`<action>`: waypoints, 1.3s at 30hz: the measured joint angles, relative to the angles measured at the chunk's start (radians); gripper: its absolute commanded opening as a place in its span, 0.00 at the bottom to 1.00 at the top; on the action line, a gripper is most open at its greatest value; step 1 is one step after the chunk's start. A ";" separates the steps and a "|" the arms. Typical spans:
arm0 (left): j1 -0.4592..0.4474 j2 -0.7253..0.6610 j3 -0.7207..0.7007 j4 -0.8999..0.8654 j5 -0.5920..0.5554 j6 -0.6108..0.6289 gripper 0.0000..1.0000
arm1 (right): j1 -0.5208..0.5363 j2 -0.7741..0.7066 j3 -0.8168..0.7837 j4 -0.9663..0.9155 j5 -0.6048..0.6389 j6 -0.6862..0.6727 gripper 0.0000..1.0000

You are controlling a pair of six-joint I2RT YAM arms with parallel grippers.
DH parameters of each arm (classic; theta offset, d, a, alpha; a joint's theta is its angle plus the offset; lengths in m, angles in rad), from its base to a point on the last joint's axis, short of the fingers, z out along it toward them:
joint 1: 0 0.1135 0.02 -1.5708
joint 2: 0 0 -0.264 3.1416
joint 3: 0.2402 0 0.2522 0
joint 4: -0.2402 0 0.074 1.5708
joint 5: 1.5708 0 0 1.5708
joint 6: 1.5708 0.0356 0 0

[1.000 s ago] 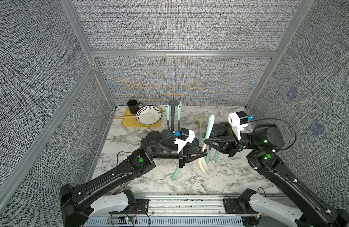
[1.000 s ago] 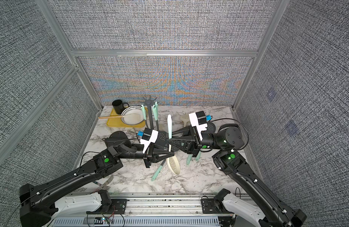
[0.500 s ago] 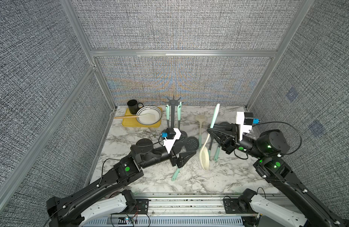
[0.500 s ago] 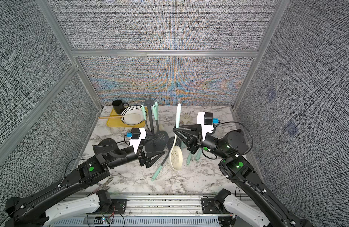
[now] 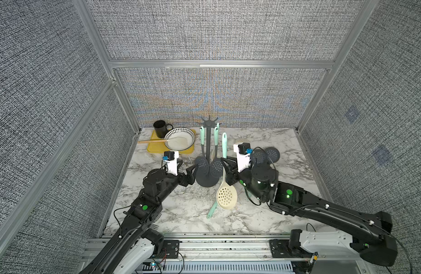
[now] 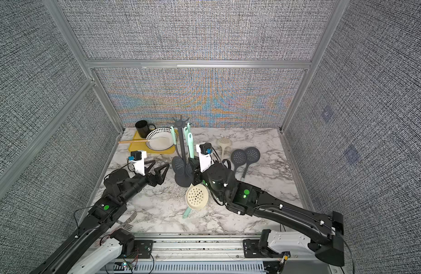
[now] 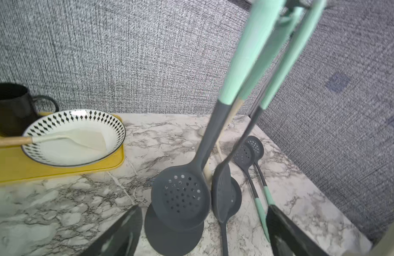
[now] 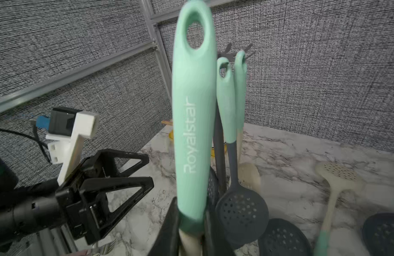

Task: Hang the skimmer on the kitchen utensil rack
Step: Hang the skimmer on the rack.

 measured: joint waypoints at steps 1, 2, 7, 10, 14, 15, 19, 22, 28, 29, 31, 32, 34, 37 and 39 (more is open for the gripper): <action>0.032 0.019 -0.015 0.037 0.032 -0.031 0.87 | 0.003 0.030 0.023 -0.008 0.029 0.020 0.00; 0.047 0.032 -0.021 0.062 0.054 -0.050 0.87 | 0.006 0.051 0.040 -0.013 0.047 0.032 0.00; 0.067 0.103 -0.011 0.195 0.132 -0.074 0.86 | 0.010 0.156 0.135 -0.053 0.112 0.095 0.00; 0.069 0.125 -0.009 0.244 0.131 -0.072 0.87 | 0.020 0.215 0.185 -0.077 0.142 0.115 0.00; 0.069 0.129 -0.009 0.278 0.106 -0.056 0.87 | 0.051 0.287 0.251 -0.128 0.193 0.126 0.00; 0.069 0.129 -0.009 0.284 0.103 -0.047 0.87 | 0.053 0.299 0.262 -0.139 0.201 0.127 0.00; 0.068 0.126 -0.009 0.298 0.124 -0.012 0.88 | 0.050 0.327 0.282 -0.165 0.226 0.129 0.00; 0.068 0.113 -0.011 0.298 0.136 0.013 0.88 | 0.051 0.341 0.301 -0.174 0.237 0.129 0.00; 0.068 0.076 -0.027 0.293 0.141 0.040 0.94 | 0.054 0.362 0.327 -0.185 0.241 0.126 0.00; 0.068 0.071 -0.031 0.291 0.141 0.044 0.95 | 0.054 0.364 0.328 -0.185 0.241 0.125 0.00; 0.068 0.059 -0.037 0.285 0.140 0.055 0.95 | 0.056 0.371 0.333 -0.185 0.246 0.122 0.00; 0.068 0.051 -0.041 0.279 0.139 0.057 0.95 | 0.056 0.375 0.337 -0.186 0.249 0.121 0.00; 0.068 0.044 -0.043 0.269 0.137 0.061 0.95 | 0.050 0.381 0.346 -0.188 0.249 0.120 0.00; 0.068 0.042 -0.044 0.261 0.137 0.064 0.95 | 0.043 0.388 0.360 -0.196 0.249 0.115 0.00; 0.068 0.042 -0.044 0.256 0.137 0.064 0.95 | 0.036 0.388 0.362 -0.201 0.248 0.110 0.00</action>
